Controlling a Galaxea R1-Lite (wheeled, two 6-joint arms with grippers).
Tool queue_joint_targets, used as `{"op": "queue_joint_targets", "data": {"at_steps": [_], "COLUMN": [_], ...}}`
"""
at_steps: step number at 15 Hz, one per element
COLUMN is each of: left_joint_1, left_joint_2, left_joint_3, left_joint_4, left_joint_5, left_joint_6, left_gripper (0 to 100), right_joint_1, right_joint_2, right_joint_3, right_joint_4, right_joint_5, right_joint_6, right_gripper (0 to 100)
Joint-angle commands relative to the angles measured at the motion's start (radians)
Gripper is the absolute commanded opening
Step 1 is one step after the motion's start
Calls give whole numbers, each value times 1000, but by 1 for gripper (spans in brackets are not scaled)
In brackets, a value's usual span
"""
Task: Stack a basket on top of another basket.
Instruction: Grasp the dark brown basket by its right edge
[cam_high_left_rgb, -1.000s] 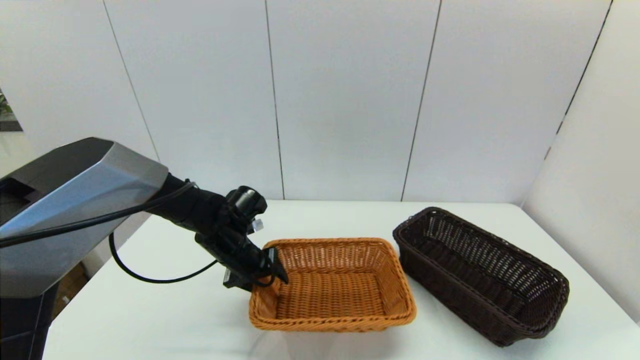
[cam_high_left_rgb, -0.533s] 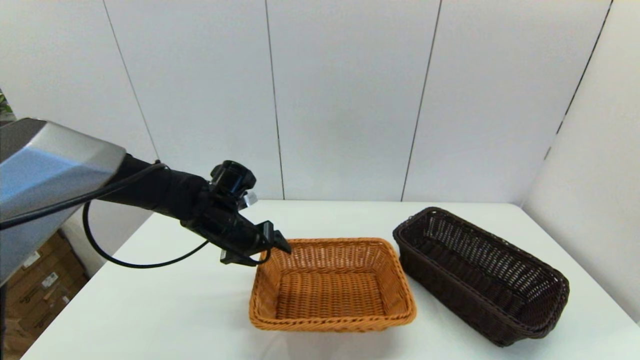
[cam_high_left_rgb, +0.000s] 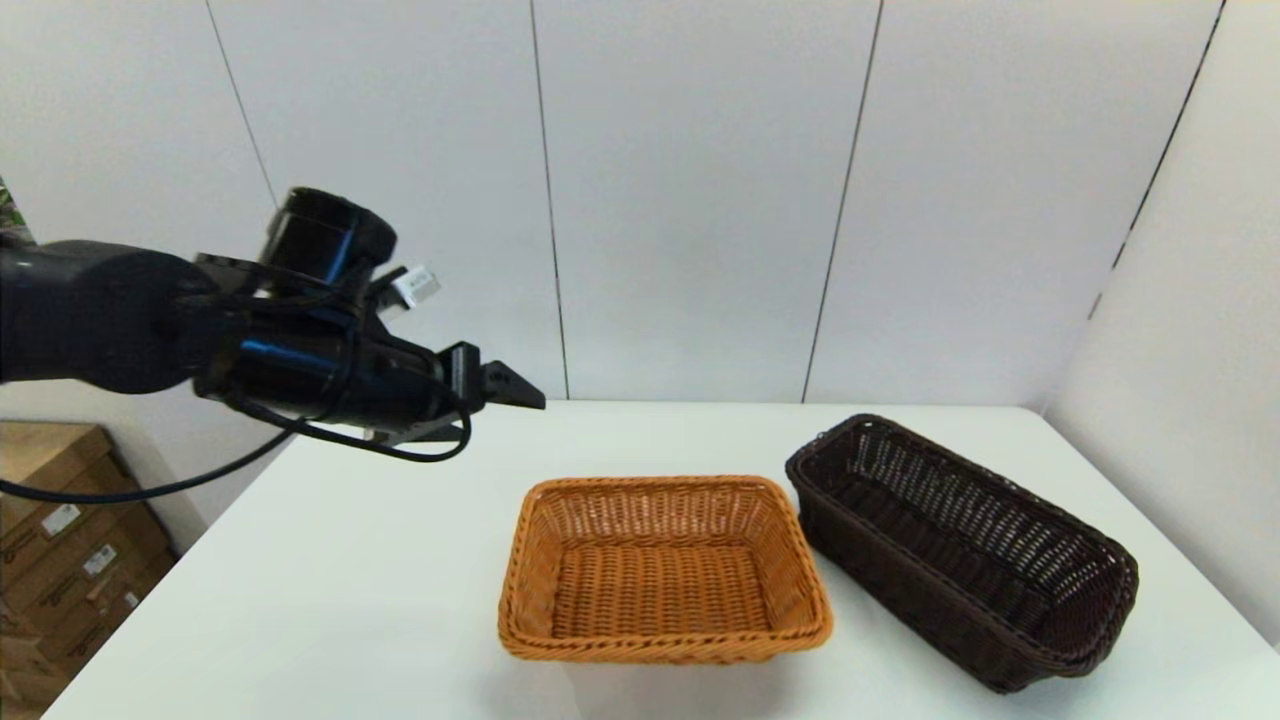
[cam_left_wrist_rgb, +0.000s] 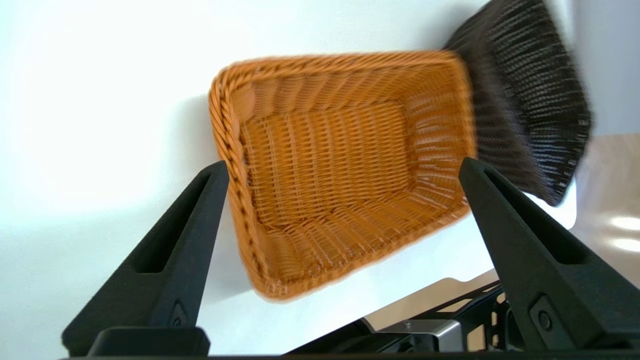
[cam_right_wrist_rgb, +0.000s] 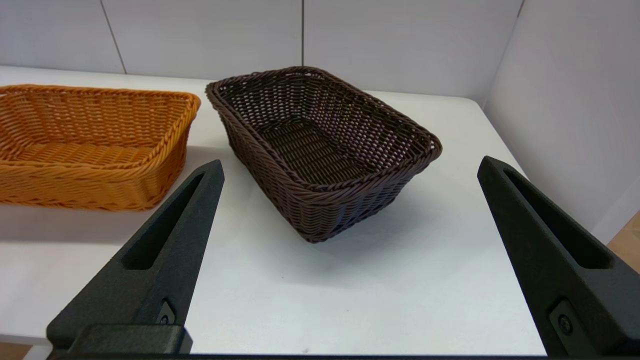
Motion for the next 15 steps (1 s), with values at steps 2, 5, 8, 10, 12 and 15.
{"op": "queue_joint_targets", "data": {"at_steps": [2,5,8,10,12,15], "left_joint_1": [48,108,191,224,261,369], "left_joint_2": [-446,-681,-917,-1039,-1138,-1305], "left_joint_3": [203,358,505,581,635,779], "left_joint_4": [3,3,1,1,-1,-2], "left_joint_5": [36,36,35,36,36,35], "left_joint_6": [244,364,462,520,549,663], "left_gripper": [100,100,100,100,100,100], "right_joint_1": [0,0,0,0,0,0], "right_joint_2": [0,0,0,0,0,0], "right_joint_3": [0,0,0,0,0,0], "right_joint_4": [0,0,0,0,0,0], "right_joint_5": [0,0,0,0,0,0], "right_joint_6": [-1,-1,-1,-1,-1,-1], "right_gripper": [100,100,100,100,100,100]}}
